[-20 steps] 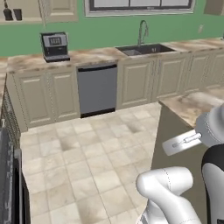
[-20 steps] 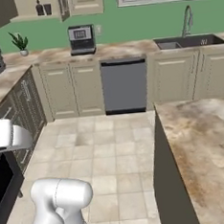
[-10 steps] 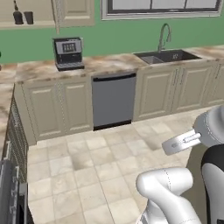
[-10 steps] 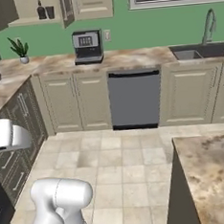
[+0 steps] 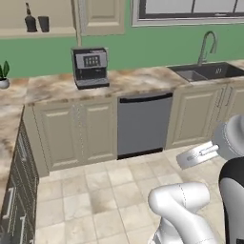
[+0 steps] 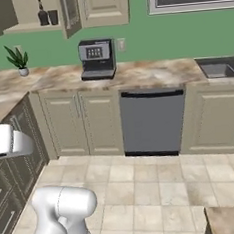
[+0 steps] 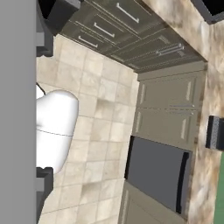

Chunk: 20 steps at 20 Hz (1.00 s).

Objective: There is a bowl on the dining counter. Grab a lemon wedge from the fridge and place it in the bowl. Then get the liquor bottle and glass cup from the cabinet and place them next to the bowl.

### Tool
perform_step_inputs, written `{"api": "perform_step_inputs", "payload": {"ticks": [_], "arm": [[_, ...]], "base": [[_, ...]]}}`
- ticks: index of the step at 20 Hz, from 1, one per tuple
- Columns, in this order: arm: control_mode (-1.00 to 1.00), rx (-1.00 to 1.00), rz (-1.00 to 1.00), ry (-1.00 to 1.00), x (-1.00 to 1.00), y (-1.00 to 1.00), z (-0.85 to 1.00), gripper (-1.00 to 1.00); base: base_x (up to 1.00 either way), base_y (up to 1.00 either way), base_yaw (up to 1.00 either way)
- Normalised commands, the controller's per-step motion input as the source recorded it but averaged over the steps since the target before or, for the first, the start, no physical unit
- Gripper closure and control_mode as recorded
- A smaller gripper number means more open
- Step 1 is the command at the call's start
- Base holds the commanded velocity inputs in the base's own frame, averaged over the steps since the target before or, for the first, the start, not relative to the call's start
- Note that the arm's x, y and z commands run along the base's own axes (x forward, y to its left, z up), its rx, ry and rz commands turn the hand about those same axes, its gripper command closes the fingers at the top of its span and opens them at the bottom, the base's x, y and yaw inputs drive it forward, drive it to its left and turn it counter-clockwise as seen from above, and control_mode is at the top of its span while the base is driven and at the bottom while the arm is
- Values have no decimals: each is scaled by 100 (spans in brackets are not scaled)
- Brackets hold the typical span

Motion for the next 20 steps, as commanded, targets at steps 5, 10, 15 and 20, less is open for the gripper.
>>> {"api": "perform_step_inputs", "payload": {"ticks": [5, 10, 15, 20], "arm": [[100, 0, 0, 0, 0, 0, 0, -100], [100, 0, 0, 0, 0, 0, 0, -100], [100, 0, 0, 0, 0, 0, 0, -100], [100, 0, 0, 0, 0, 0, 0, -100]], "base": [[100, 11, 12], [100, 31, 8], [100, 44, 3], [98, 46, 0]]}}
